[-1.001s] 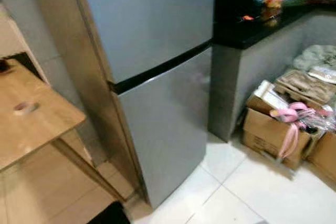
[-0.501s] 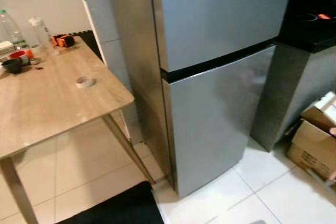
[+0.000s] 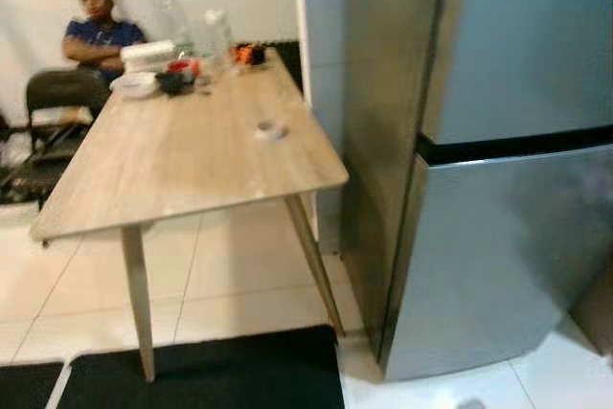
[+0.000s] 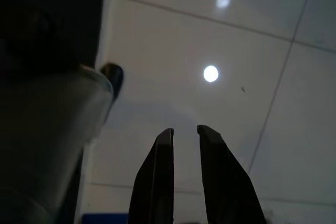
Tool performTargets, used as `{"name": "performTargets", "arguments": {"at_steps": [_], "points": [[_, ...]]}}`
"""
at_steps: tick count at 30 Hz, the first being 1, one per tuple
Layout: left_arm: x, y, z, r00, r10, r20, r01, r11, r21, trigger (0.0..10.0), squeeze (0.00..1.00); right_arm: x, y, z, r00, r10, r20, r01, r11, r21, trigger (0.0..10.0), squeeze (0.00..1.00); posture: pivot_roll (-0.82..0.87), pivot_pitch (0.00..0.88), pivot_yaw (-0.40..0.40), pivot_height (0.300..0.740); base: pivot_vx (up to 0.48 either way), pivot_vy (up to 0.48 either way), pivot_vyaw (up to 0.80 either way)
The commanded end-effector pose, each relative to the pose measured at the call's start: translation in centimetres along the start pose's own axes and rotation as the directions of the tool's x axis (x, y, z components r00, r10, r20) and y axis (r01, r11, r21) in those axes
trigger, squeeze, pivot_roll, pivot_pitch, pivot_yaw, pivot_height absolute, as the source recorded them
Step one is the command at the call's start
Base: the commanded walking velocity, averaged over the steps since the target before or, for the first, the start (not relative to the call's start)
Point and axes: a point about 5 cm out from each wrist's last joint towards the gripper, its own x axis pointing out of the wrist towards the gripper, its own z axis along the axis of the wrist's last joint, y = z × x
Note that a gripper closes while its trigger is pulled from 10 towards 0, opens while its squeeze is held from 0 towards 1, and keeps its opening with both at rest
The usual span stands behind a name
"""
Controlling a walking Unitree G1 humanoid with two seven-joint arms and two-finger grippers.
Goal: Restocking fridge
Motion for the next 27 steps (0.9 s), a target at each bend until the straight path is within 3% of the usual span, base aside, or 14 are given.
{"name": "performTargets", "arguments": {"at_steps": [1, 20, 27], "points": [[0.06, -0.01, 0.64, 1.000, -0.001, 0.020, 0.001, 1.000, 0.018, 10.0, 0.00, -0.07, -0.15, -0.96, 1.000, -0.008, -0.027, 0.008, 1.000, 0.016, 10.0, 0.00, -0.07, 0.000, 0.022, 0.740, 0.000, -0.307, 0.00], [0.08, -0.14, 0.70, 1.000, -0.001, 0.020, 0.001, 1.000, 0.000, 10.0, 0.00, -0.06, -0.20, -0.84, 1.000, -0.009, -0.023, 0.010, 1.000, 0.017, 10.0, 0.00, -0.07, 0.000, 0.018, 0.740, 0.000, -0.462, 0.00], [0.09, -0.08, 0.94, 0.999, 0.006, 0.033, -0.006, 1.000, -0.010, 10.0, 0.00, -0.06, -0.14, -0.77, 1.000, -0.008, -0.018, 0.008, 1.000, 0.020, 10.0, 0.00, -0.07, 0.000, 0.020, 0.740, 0.000, -0.079, 0.00]]}}
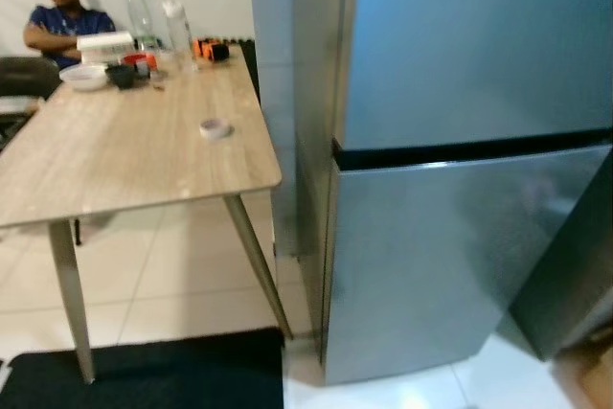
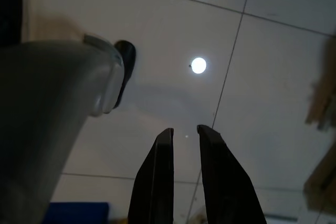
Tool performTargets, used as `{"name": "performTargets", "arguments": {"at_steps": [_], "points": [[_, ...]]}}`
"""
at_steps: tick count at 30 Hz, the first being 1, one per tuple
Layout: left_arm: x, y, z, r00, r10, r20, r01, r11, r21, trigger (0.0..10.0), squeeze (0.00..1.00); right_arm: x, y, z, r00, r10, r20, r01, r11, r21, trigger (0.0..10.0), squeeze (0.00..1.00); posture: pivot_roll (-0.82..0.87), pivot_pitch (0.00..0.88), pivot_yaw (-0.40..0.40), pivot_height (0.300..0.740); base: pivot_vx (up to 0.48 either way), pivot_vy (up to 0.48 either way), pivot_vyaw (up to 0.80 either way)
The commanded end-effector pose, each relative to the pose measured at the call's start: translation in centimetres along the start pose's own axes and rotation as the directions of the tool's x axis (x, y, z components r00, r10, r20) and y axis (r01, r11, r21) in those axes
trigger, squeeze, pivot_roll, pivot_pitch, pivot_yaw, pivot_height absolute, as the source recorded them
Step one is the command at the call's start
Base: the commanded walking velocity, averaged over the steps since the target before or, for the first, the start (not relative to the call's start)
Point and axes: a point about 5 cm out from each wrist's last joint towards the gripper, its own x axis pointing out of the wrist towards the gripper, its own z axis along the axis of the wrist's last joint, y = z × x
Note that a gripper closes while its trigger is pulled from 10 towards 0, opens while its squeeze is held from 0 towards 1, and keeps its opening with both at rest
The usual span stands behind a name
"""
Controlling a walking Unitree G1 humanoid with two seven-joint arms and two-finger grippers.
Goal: Restocking fridge
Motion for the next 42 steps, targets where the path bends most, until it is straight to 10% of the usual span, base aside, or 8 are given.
{"name": "performTargets", "arguments": {"at_steps": [1, 9, 16, 25, 30, 31, 32, 42], "points": [[0.1, 0.0, 1.7, 0.998, 0.005, 0.066, -0.005, 1.000, -0.003, 10.0, 0.00, 0.0, 0.1, 0.1, 1.000, 0.001, 0.008, -0.001, 1.000, 0.006, 10.0, 0.00, -0.07, 0.000, 0.020, 0.740, 0.000, 0.000, 0.00], [0.1, 0.1, 1.6, 0.998, 0.006, 0.064, -0.005, 1.000, -0.006, 10.0, 0.00, 0.0, 0.0, 0.7, 0.997, -0.013, 0.079, 0.012, 1.000, 0.014, 10.0, 0.00, -0.07, 0.000, 0.020, 0.740, 0.000, 0.000, 0.00], [0.1, 0.2, 1.6, 0.998, 0.013, 0.064, -0.014, 1.000, 0.001, 10.0, 0.00, -1.7, -4.7, 6.2, 0.911, 0.078, 0.406, -0.107, 0.993, 0.049, 10.0, 0.00, -0.08, 0.000, 0.019, 0.740, 0.000, 0.000, 0.00], [0.1, 0.3, 1.5, 0.998, 0.024, 0.062, -0.024, 1.000, 0.004, 10.0, 0.00, -6.3, -6.7, 16.0, 0.561, 0.369, 0.741, -0.398, 0.905, -0.150, 10.0, 0.00, -0.07, 0.000, 0.013, 0.740, 0.000, 0.000, 0.00], [0.1, 0.3, 1.5, 0.998, 0.025, 0.062, -0.025, 1.000, 0.002, 10.0, 0.00, -10.3, -6.9, 19.3, 0.269, 0.641, 0.719, -0.507, 0.729, -0.460, 10.0, 0.00, -0.07, 0.000, 0.013, 0.740, 0.000, 0.000, 0.00], [0.1, 0.3, 1.4, 0.998, 0.025, 0.061, -0.025, 1.000, 0.003, 10.0, 0.00, -11.4, -7.3, 20.3, 0.212, 0.653, 0.727, -0.493, 0.714, -0.497, 10.0, 0.13, -0.07, 0.000, 0.012, 0.740, 0.000, 0.000, 0.00], [0.1, 0.3, 1.4, 0.998, 0.024, 0.059, -0.025, 1.000, 0.003, 10.0, 0.00, -12.5, -7.7, 21.4, 0.160, 0.639, 0.753, -0.463, 0.722, -0.514, 10.0, 0.86, -0.07, 0.000, 0.012, 0.740, 0.000, 0.000, 0.00], [0.0, 0.3, 1.2, 0.998, 0.027, 0.057, -0.028, 1.000, 0.011, 10.0, 0.00, -18.8, -7.1, 27.9, -0.106, 0.627, 0.772, -0.288, 0.723, -0.628, 10.0, 1.00, -0.07, 0.000, 0.011, 0.740, 0.000, 0.000, 0.00]]}}
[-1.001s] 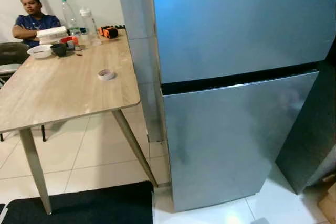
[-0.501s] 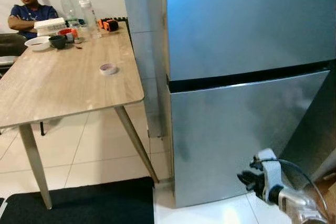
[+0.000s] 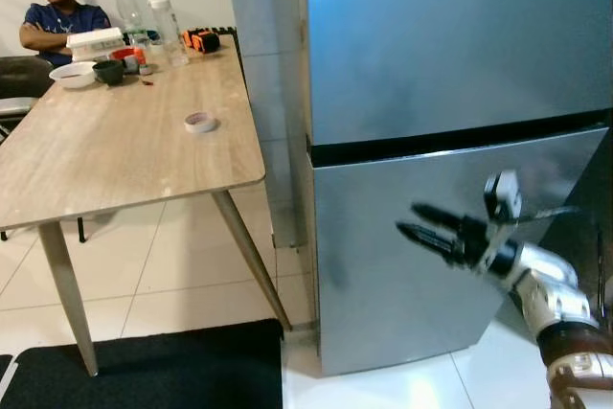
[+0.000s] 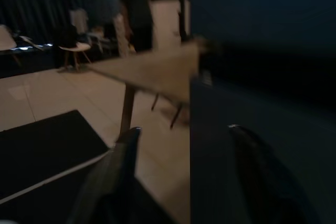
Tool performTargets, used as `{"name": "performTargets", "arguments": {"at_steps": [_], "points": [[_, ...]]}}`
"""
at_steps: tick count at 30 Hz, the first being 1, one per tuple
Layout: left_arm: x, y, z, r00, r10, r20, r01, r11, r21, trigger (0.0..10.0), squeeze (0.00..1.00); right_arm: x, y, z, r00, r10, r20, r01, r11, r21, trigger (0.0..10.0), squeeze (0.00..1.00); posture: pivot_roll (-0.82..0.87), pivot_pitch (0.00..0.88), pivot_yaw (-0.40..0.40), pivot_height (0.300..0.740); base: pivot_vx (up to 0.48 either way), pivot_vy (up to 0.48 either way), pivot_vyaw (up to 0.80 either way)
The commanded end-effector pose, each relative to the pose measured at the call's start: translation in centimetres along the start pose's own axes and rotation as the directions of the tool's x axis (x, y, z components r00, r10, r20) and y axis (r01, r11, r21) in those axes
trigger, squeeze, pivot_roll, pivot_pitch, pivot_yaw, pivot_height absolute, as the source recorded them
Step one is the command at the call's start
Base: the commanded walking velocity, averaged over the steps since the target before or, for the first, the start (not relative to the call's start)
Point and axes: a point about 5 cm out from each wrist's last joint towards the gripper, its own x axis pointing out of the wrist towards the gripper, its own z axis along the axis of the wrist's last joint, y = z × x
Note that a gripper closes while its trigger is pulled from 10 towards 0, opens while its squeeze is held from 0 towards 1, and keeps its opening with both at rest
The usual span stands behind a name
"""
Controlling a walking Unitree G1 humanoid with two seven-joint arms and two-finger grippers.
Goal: Restocking fridge
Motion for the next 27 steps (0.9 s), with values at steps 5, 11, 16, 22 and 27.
{"name": "performTargets", "arguments": {"at_steps": [5, 11, 16, 22, 27], "points": [[0.0, 0.4, 1.1, 0.998, 0.024, 0.059, -0.026, 0.999, 0.037, 10.0, 0.00, 4.5, 0.5, 2.7, 0.989, 0.140, -0.035, -0.144, 0.978, -0.148, 10.0, 1.00, -0.07, 0.039, 0.010, 0.740, 0.000, 0.000, 0.00], [-0.2, 2.8, 1.2, 0.993, 0.099, 0.066, -0.104, 0.992, 0.071, 10.0, 0.00, 7.2, 0.5, 3.3, 0.953, 0.155, -0.259, -0.235, 0.919, -0.317, 10.0, 0.00, -0.05, 0.064, 0.000, 0.740, 0.000, 0.000, 0.00], [-0.5, 4.6, 1.1, 0.986, 0.157, 0.062, -0.161, 0.985, 0.065, 10.0, 0.00, 8.4, 0.1, 3.9, 0.939, 0.088, -0.331, -0.227, 0.884, -0.410, 10.0, 0.00, -0.05, 0.078, -0.004, 0.740, 0.000, 0.000, 0.00], [-0.7, 5.8, 0.8, 0.977, 0.204, 0.059, -0.206, 0.978, 0.038, 10.0, 0.00, 9.7, -0.3, 4.8, 0.908, -0.012, -0.419, -0.239, 0.807, -0.539, 10.0, 0.00, -0.05, 0.102, -0.006, 0.740, 0.000, 0.000, 0.00], [-0.7, 5.6, 0.6, 0.977, 0.206, 0.058, -0.208, 0.977, 0.042, 10.0, 0.00, 9.7, -0.9, 4.9, 0.862, -0.084, -0.500, -0.278, 0.746, -0.605, 10.0, 0.00, -0.05, 0.117, -0.011, 0.740, 0.000, 0.000, 0.00]]}}
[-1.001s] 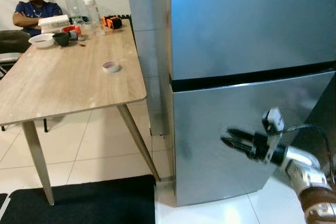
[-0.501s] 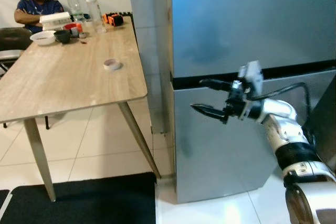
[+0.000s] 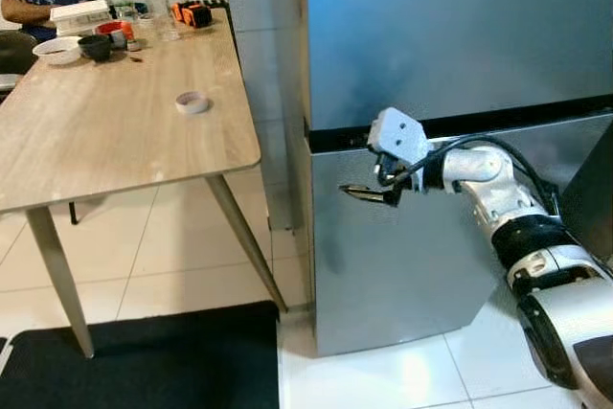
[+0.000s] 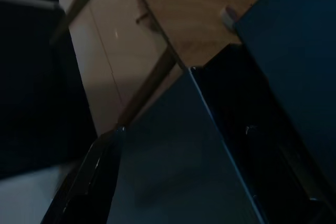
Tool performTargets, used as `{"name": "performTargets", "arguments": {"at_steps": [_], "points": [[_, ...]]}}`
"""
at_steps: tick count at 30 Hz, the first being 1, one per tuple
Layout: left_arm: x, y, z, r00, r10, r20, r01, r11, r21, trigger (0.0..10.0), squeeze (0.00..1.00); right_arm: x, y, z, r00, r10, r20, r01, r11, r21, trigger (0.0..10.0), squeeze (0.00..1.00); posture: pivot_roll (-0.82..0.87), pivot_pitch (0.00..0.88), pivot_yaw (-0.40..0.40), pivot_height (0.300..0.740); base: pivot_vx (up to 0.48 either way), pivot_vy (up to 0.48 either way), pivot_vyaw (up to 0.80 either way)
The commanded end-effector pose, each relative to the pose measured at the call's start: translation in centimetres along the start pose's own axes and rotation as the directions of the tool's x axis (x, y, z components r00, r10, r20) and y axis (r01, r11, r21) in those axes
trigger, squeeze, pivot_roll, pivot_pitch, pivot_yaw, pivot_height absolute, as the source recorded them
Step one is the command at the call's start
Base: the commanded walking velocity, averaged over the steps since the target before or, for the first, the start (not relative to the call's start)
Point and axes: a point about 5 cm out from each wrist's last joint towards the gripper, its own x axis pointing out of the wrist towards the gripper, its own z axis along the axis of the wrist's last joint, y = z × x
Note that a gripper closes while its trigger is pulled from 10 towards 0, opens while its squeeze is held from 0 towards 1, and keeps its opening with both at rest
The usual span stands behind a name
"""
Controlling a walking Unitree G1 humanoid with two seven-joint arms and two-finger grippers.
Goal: Restocking fridge
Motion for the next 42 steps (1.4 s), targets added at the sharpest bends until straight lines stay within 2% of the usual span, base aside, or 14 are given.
{"name": "performTargets", "arguments": {"at_steps": [1, 2, 7, 11, 15, 17, 20, 27, 36, 39, 40, 41, 42], "points": [[-0.1, 0.8, -0.7, 0.999, 0.031, -0.014, -0.031, 1.000, 0.004, 10.0, 0.00, -0.1, -0.1, -0.5, 0.998, 0.005, -0.067, -0.008, 0.999, -0.046, 10.0, 0.00, -0.05, 0.117, -0.011, 0.740, 0.000, 0.000, 0.00], [-0.1, 0.7, -0.8, 0.999, 0.030, -0.014, -0.030, 1.000, 0.007, 10.0, 0.00, -0.1, -0.6, -0.5, 0.993, -0.028, -0.114, 0.019, 0.997, -0.079, 10.0, 0.00, -0.05, 0.123, -0.013, 0.740, 0.000, 0.000, 0.00], [-0.2, 0.3, -0.9, 1.000, 0.020, -0.014, -0.020, 1.000, 0.011, 10.0, 0.00, 0.0, -1.4, -0.3, 0.984, -0.096, -0.153, 0.080, 0.991, -0.106, 10.0, 0.00, -0.05, 0.125, -0.011, 0.740, 0.000, 0.000, 0.00], [-0.2, -0.4, -0.9, 1.000, 0.002, -0.009, -0.002, 1.000, 0.014, 10.0, 0.00, 0.3, -1.3, -0.4, 0.972, -0.076, -0.222, 0.038, 0.984, -0.174, 10.0, 0.00, -0.06, 0.123, -0.012, 0.740, 0.000, 0.000, 0.00], [-0.2, -0.6, -0.8, 1.000, -0.004, -0.006, 0.004, 1.000, 0.017, 10.0, 0.00, 0.3, -1.3, -0.5, 0.968, -0.053, -0.246, 0.002, 0.980, -0.200, 10.0, 0.00, -0.06, 0.118, -0.014, 0.740, 0.000, 0.000, 0.00], [-0.1, -0.8, -0.7, 1.000, -0.009, -0.004, 0.010, 1.000, 0.022, 10.0, 0.00, 0.2, -1.2, -0.4, 0.969, -0.013, -0.248, -0.039, 0.979, -0.201, 10.0, 0.00, -0.06, 0.116, -0.013, 0.740, 0.000, 0.000, 0.00], [-0.1, -1.0, -0.5, 1.000, -0.016, -0.001, 0.016, 1.000, 0.024, 10.0, 0.00, -0.4, -0.5, -0.6, 0.950, 0.149, -0.274, -0.204, 0.961, -0.186, 10.0, 0.00, -0.06, 0.109, -0.014, 0.740, 0.000, 0.000, 0.00], [-0.1, -1.2, -0.4, 1.000, -0.025, -0.001, 0.025, 0.999, 0.025, 10.0, 0.00, -1.2, -0.4, -1.0, 0.909, 0.257, -0.328, -0.326, 0.929, -0.176, 10.0, 0.00, -0.07, 0.102, -0.019, 0.740, 0.000, 0.000, 0.00], [-0.1, -1.4, -0.5, 1.000, -0.028, -0.002, 0.028, 0.999, 0.024, 10.0, 0.00, -1.9, -0.2, -1.1, 0.875, 0.336, -0.348, -0.407, 0.900, -0.156, 10.0, 0.00, -0.07, 0.100, -0.018, 0.740, 0.000, 0.000, 0.00], [-0.1, -1.4, -0.5, 1.000, -0.029, -0.003, 0.029, 0.999, 0.026, 10.0, 0.00, -1.7, -0.3, -0.9, 0.891, 0.314, -0.328, -0.382, 0.909, -0.168, 10.0, 0.00, -0.07, 0.100, -0.018, 0.740, 0.000, 0.000, 0.00], [-0.1, -1.4, -0.5, 1.000, -0.028, -0.002, 0.028, 0.999, 0.027, 10.0, 0.00, -1.5, -0.4, -0.4, 0.915, 0.305, -0.264, -0.352, 0.923, -0.153, 10.0, 0.00, -0.07, 0.100, -0.018, 0.740, 0.000, 0.000, 0.00], [-0.1, -1.4, -0.5, 1.000, -0.028, -0.002, 0.028, 0.999, 0.027, 10.0, 0.00, -1.5, -0.4, -0.4, 0.915, 0.305, -0.264, -0.352, 0.923, -0.153, 10.0, 0.00, -0.07, 0.100, -0.018, 0.740, 0.000, 0.000, 0.00], [-0.1, -1.4, -0.5, 1.000, -0.028, -0.002, 0.028, 0.999, 0.027, 10.0, 0.00, -1.4, -0.5, 0.0, 0.926, 0.312, -0.214, -0.346, 0.927, -0.143, 10.0, 0.00, -0.07, 0.100, -0.018, 0.740, 0.000, 0.000, 0.00]]}}
